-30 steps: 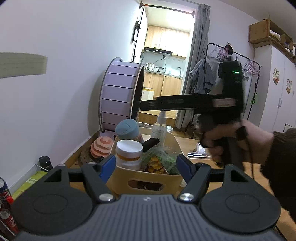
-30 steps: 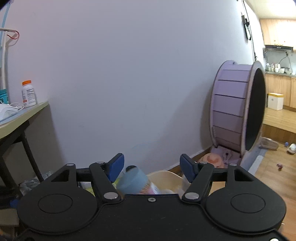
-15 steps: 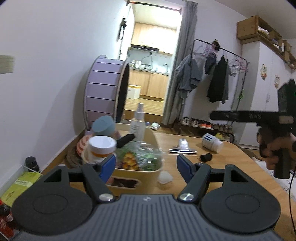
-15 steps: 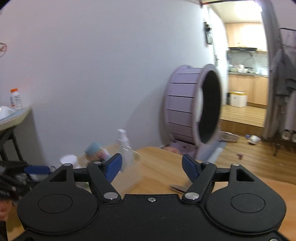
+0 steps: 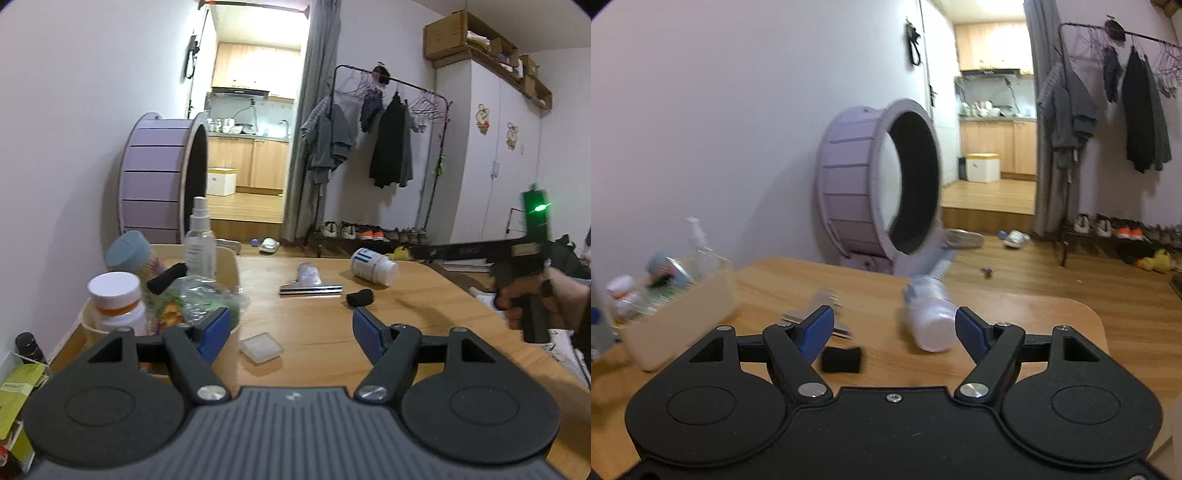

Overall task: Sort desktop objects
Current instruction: 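Grasp the white pill bottle lying on the table with the right tool, then stand the white pill bottle upright on the table and open the right tool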

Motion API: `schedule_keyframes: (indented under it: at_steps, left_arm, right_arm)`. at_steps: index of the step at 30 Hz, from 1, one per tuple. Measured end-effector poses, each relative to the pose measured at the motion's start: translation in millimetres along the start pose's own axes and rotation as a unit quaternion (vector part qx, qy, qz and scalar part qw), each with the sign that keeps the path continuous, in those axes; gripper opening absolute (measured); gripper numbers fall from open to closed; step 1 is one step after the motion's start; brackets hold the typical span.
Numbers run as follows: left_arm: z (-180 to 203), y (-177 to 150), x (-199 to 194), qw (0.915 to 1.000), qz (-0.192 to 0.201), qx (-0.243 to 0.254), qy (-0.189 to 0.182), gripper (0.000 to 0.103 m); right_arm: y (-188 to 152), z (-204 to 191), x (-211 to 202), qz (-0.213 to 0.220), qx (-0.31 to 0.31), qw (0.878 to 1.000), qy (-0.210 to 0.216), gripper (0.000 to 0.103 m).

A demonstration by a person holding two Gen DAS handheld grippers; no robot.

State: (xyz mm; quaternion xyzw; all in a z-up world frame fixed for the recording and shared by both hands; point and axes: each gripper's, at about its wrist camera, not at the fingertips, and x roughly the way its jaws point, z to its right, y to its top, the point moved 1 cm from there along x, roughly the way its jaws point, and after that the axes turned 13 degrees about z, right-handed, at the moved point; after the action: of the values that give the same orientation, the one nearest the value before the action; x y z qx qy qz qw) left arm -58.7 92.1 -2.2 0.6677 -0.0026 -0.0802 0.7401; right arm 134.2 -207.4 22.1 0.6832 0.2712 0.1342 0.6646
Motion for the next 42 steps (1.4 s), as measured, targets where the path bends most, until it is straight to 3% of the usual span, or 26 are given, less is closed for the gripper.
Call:
schedule_keyframes:
  at_steps: [7, 15, 17, 19, 20, 21, 42]
  left_arm:
    - [4.8, -2.7, 4.2, 0.9988, -0.004, -0.018, -0.045, 0.072]
    - [3.9, -5.6, 9.2, 0.9988, -0.012, -0.022, -0.043, 0.072]
    - [3.3, -5.2, 8.1, 0.9987, -0.012, -0.023, -0.044, 0.072]
    - [2.7, -5.1, 8.1, 0.9987, -0.011, -0.025, -0.044, 0.072]
    - [2.2, -4.9, 8.0, 0.9987, -0.011, -0.026, -0.043, 0.072]
    - [1.8, -4.6, 7.7, 0.9987, -0.011, -0.027, -0.042, 0.072]
    - [0.2, -2.7, 2.6, 0.9984, -0.007, -0.028, -0.048, 0.072]
  right_arm:
    - [-15.5, 15.5, 37.2, -0.026, -0.018, 0.999, -0.009, 0.073]
    - [-25.3, 15.4, 69.1, -0.053, -0.036, 0.998, -0.015, 0.073]
    - [-28.3, 14.1, 73.7, -0.061, -0.037, 0.997, -0.014, 0.07]
    - [-29.9, 13.1, 76.7, -0.071, -0.036, 0.997, -0.012, 0.054]
    - [-30.2, 13.9, 76.5, -0.072, -0.033, 0.997, -0.011, 0.05]
    - [-30.0, 14.6, 75.3, -0.071, -0.028, 0.997, -0.01, 0.045]
    - [-2.9, -14.9, -10.6, -0.043, -0.025, 0.999, 0.011, 0.044]
